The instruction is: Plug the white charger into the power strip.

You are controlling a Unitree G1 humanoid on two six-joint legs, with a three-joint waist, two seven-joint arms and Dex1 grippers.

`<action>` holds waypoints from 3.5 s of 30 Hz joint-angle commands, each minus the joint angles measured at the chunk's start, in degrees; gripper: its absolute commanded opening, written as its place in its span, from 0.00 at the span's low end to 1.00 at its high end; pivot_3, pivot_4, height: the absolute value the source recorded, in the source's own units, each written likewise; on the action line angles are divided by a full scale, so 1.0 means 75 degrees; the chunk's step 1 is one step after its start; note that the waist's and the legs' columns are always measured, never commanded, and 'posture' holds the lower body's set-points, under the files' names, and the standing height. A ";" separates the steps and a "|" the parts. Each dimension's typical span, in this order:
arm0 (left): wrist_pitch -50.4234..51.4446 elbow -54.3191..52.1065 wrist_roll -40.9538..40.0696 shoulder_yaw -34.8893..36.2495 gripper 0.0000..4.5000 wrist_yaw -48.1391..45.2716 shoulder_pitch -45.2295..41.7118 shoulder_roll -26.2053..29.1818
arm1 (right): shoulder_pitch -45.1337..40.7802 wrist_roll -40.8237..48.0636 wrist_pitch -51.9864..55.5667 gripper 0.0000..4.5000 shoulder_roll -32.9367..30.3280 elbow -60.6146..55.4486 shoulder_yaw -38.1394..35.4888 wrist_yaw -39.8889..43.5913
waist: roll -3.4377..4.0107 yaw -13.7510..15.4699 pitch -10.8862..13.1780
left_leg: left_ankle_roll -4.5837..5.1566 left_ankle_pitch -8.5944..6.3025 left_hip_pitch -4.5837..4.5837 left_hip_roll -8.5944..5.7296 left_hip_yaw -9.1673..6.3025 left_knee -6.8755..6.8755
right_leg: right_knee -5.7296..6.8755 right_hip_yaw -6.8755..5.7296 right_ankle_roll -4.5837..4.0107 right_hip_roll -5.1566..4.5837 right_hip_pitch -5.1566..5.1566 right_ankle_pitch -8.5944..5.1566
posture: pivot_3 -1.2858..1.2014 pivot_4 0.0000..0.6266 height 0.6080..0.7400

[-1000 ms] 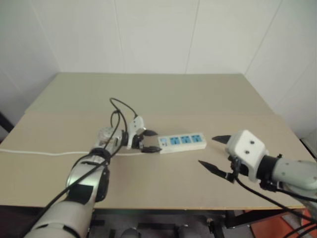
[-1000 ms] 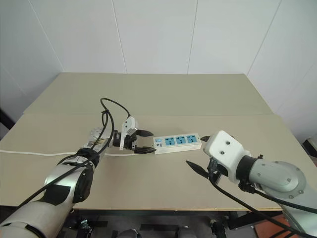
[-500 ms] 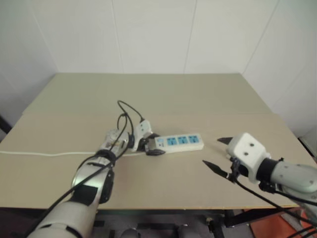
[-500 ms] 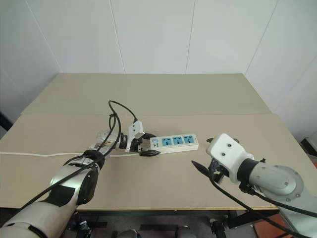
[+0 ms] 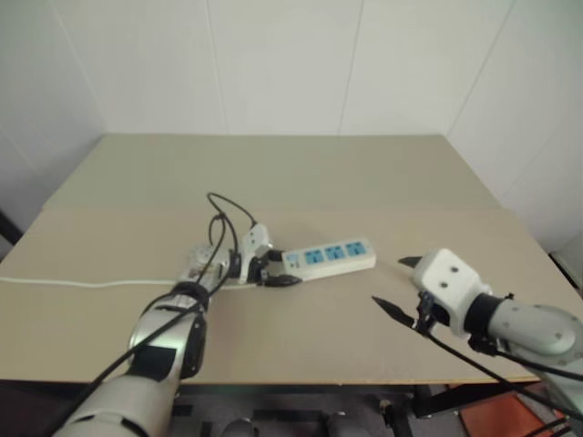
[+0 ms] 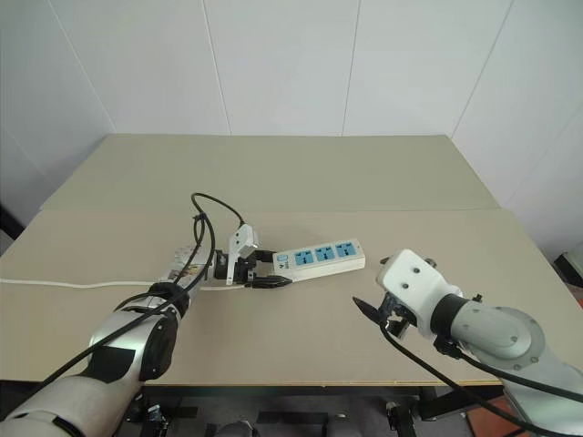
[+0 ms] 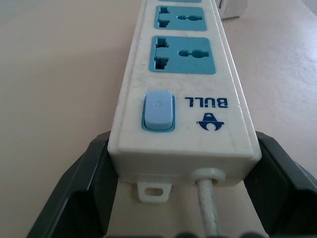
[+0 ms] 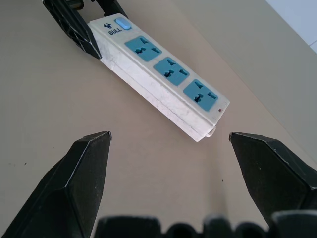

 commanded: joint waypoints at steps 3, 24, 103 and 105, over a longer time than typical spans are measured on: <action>0.1073 -0.2738 -0.0814 0.0002 0.73 -0.0534 0.1048 0.0365 | 0.0019 -0.0306 -0.0199 1.00 0.0209 -0.0129 0.0187 -0.0063 | 0.0002 -0.0057 -0.0001 | 0.0000 0.0000 0.0001 0.0003 0.0000 -0.0002 | 0.0000 0.0001 0.0000 0.0001 -0.0002 0.0000 | 0.52 0.24 1.00; 0.4579 -0.9542 -0.1122 -0.1137 0.99 0.1534 0.4712 0.1749 | -0.0756 -0.1370 -0.1144 1.00 0.0802 0.1074 0.1589 0.0322 | 0.0004 -0.0006 -0.0002 | -0.0001 0.0000 0.0020 0.0010 0.0008 -0.0007 | 0.0002 0.0006 -0.0006 0.0001 0.0001 0.0001 | 0.52 0.24 1.00; -0.1634 -0.1776 -0.2127 -0.0113 0.72 -0.1262 0.2935 0.0482 | -0.0160 -0.2272 -0.0784 1.00 0.1147 0.0737 0.1664 0.0325 | 0.0054 -0.0001 -0.0063 | 0.0000 0.0000 0.0053 0.0005 0.0010 -0.0015 | -0.0010 0.0006 -0.0004 0.0000 0.0038 0.0000 | 0.52 0.24 1.00; -0.1558 -0.1893 -0.2120 -0.0139 0.72 -0.1278 0.2907 0.0474 | -0.0167 -0.2262 -0.0771 1.00 0.1132 0.0735 0.1633 0.0348 | 0.0054 0.0004 -0.0063 | 0.0000 0.0000 0.0055 0.0005 0.0010 -0.0015 | -0.0010 0.0006 -0.0004 0.0000 0.0041 0.0000 | 0.52 0.24 1.00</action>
